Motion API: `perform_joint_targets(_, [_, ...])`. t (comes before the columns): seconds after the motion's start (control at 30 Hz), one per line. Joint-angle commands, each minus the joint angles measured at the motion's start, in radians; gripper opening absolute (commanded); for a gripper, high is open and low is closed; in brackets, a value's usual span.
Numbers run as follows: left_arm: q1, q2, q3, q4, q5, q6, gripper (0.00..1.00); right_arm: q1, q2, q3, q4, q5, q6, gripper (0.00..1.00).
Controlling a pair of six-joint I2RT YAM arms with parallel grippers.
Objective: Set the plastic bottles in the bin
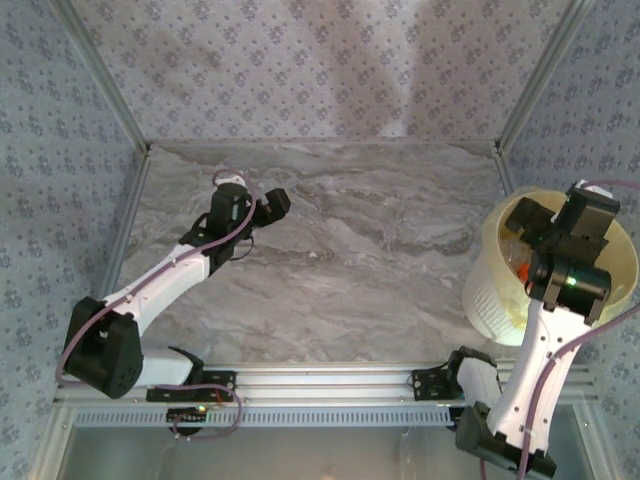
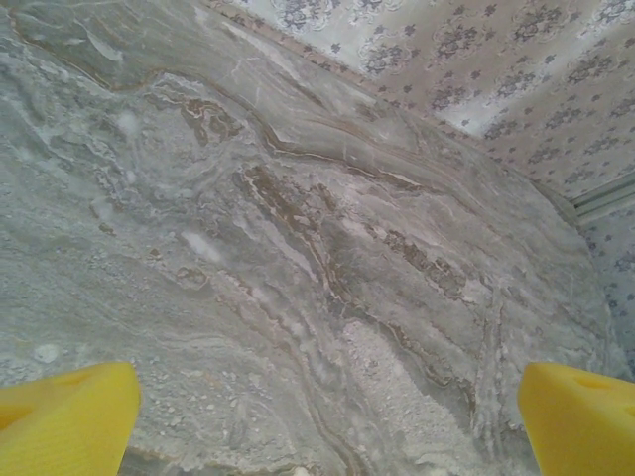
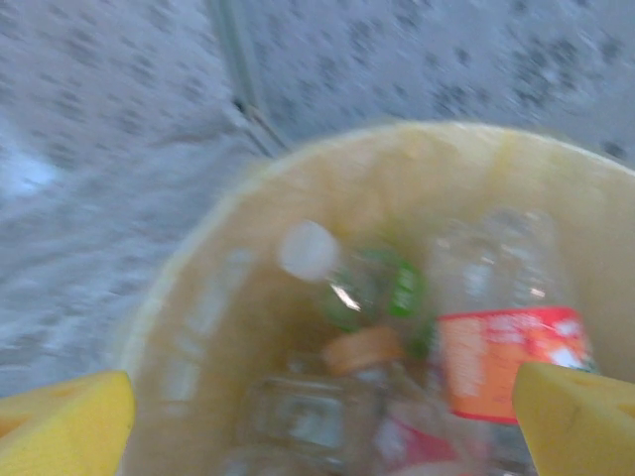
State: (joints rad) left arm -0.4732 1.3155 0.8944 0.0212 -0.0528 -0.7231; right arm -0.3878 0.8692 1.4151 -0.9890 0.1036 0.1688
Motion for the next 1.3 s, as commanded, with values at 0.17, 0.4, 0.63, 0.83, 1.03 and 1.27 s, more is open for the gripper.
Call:
perform_joint_targets(0.17, [0.045, -0.143, -0.006, -0.054, -0.101, 0.079, 0.98, 0.177, -0.063, -0.124, 0.453, -0.365, 0.103, 1.0])
perform_joint_targets(0.4, [0.131, -0.264, -0.01, -0.238, -0.306, 0.136, 0.98, 0.494, 0.034, -0.302, 0.719, -0.305, -0.095, 1.0])
perform_joint_targets(0.63, [0.273, -0.341, -0.039, -0.364, -0.491, 0.222, 0.98, 0.701, 0.238, -0.392, 0.786, -0.241, -0.253, 1.0])
perform_joint_targets(0.83, [0.381, -0.308, -0.135, -0.264, -0.602, 0.306, 0.98, 0.695, 0.348, -0.495, 0.823, -0.126, -0.212, 1.0])
perform_joint_targets(1.03, [0.511, -0.175, -0.25, -0.021, -0.421, 0.403, 0.98, 0.617, 0.4, -0.592, 0.865, -0.122, -0.193, 1.0])
perform_joint_targets(1.27, [0.511, 0.024, -0.329, 0.264, -0.252, 0.494, 0.98, 0.462, 0.429, -0.683, 0.897, -0.181, -0.17, 1.0])
